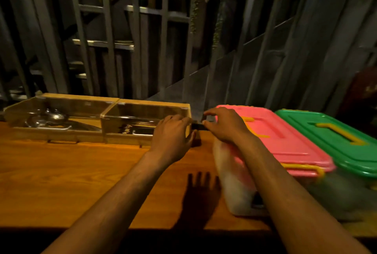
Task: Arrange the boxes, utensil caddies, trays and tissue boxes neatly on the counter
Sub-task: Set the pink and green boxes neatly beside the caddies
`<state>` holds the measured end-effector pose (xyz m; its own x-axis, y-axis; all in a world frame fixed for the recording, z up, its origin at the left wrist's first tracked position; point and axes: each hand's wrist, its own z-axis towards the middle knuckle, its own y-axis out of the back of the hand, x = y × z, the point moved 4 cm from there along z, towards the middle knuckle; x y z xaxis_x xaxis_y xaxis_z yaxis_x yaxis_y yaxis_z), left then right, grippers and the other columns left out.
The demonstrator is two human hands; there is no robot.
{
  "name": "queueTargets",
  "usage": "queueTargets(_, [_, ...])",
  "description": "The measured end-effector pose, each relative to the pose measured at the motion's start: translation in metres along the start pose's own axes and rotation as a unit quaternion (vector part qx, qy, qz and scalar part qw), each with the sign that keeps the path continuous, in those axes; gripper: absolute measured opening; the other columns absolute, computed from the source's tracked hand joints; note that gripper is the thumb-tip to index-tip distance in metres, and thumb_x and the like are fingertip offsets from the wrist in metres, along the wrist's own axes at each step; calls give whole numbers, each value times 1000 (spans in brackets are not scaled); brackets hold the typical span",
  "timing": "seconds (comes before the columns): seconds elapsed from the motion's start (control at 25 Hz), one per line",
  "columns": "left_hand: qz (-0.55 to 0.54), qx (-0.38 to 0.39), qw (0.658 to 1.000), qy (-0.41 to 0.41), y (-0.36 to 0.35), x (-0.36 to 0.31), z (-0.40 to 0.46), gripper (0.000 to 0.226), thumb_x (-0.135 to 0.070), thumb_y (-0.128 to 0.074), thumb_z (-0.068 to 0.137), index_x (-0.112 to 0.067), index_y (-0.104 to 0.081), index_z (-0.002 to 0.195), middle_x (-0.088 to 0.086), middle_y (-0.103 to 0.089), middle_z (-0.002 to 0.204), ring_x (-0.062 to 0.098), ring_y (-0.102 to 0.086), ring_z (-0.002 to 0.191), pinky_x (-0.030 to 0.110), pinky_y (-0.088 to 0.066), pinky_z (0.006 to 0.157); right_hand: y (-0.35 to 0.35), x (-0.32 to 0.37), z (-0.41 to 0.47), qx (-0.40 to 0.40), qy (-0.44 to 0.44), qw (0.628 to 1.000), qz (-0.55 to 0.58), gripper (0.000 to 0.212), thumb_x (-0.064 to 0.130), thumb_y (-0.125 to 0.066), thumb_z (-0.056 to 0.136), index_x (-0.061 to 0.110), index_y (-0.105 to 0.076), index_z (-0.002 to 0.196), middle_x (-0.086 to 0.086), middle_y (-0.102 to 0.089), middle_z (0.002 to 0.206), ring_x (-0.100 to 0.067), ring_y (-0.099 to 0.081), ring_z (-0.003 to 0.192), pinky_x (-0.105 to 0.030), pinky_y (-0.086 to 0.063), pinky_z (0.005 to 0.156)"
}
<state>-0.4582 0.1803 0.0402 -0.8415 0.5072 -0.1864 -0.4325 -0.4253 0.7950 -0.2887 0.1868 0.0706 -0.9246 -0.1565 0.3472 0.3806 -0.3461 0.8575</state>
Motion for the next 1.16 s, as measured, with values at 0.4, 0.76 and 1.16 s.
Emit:
queueTargets(0.4, [-81,32,996,33,-22,-174,-49,53,-60,-36,94,-31,-52,135,-4,-53,139,20,-41,131,39,-38,105,93,-152,-151,87,19,990,-111,113,102,-31,48,44,-36,145,9,-35,156,-17,-32,142,-42,-23,116])
queueTargets(0.76, [12,-15,999,39,-28,-153,-55,57,-62,-32,95,-27,-48,138,-3,-52,137,20,-40,129,34,-44,93,62,-139,-115,25,78,985,-154,99,92,-26,55,50,-34,144,15,-37,154,-18,-35,140,-49,-24,113])
queueTargets(1.16, [-6,8,997,77,-63,-97,5,54,-56,-31,98,-25,-40,141,1,-42,142,24,-32,134,44,-44,101,25,-134,-30,26,71,985,-153,78,72,-59,76,48,-31,146,11,-34,156,-21,-32,140,-52,-22,112])
